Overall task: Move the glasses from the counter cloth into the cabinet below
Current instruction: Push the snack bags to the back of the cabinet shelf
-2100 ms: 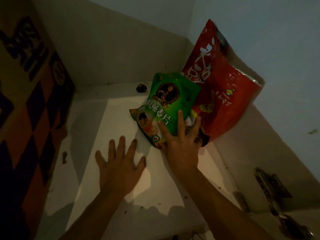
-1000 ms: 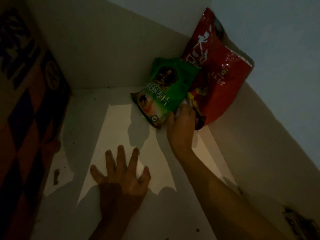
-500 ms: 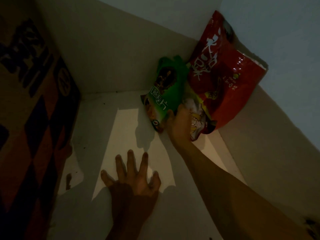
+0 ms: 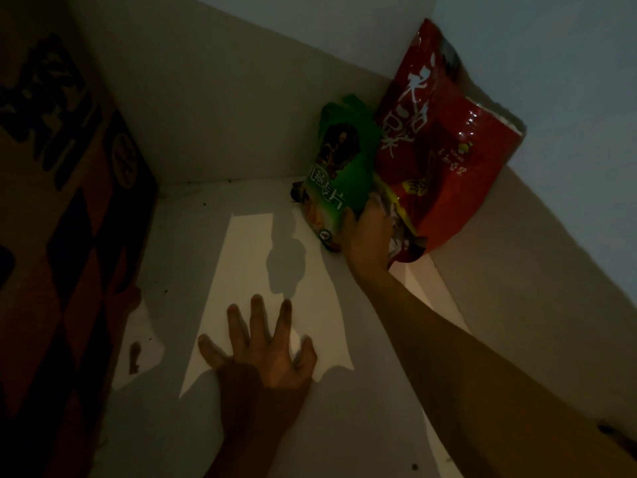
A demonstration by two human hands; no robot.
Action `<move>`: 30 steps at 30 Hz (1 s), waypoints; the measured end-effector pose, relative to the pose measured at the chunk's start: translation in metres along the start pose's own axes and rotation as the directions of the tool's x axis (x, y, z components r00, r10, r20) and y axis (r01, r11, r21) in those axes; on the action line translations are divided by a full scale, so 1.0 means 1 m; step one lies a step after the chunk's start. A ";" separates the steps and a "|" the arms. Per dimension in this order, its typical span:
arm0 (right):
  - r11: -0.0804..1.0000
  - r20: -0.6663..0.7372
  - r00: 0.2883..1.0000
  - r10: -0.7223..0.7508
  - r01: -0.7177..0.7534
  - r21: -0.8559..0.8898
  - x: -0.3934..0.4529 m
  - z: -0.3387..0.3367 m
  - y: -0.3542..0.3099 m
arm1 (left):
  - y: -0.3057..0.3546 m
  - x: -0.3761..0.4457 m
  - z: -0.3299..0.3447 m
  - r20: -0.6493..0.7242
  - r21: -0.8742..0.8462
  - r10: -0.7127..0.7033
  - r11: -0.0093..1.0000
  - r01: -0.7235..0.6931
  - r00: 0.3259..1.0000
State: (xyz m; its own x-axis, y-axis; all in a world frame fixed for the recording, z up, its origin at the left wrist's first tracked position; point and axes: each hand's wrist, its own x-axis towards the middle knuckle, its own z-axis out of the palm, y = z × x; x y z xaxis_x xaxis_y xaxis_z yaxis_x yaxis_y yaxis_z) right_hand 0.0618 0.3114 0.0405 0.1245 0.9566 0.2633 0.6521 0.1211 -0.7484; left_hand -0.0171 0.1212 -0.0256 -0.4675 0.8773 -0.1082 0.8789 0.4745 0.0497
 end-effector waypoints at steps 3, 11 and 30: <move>0.999 0.007 1.000 0.016 -0.016 0.037 -0.005 -0.002 0.002 | -0.002 -0.003 -0.001 -0.001 -0.023 0.008 1.000 -0.008 1.000; 0.996 0.131 0.988 -0.086 0.081 0.045 -0.062 -0.037 0.030 | -0.005 -0.004 0.000 0.010 0.003 0.056 0.998 -0.056 0.998; 0.821 0.639 0.764 -0.088 0.419 -0.388 -0.163 -0.199 0.027 | -0.031 -0.060 -0.106 0.159 0.040 0.314 0.945 -0.324 0.936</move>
State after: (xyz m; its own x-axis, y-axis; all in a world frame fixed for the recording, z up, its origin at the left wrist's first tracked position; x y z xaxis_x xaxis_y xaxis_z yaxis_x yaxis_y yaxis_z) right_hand 0.2084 0.1061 0.0987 -0.4399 0.8898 -0.1215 0.8778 0.3974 -0.2676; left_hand -0.0264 0.0612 0.0849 -0.1469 0.9588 -0.2432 0.9859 0.1619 0.0425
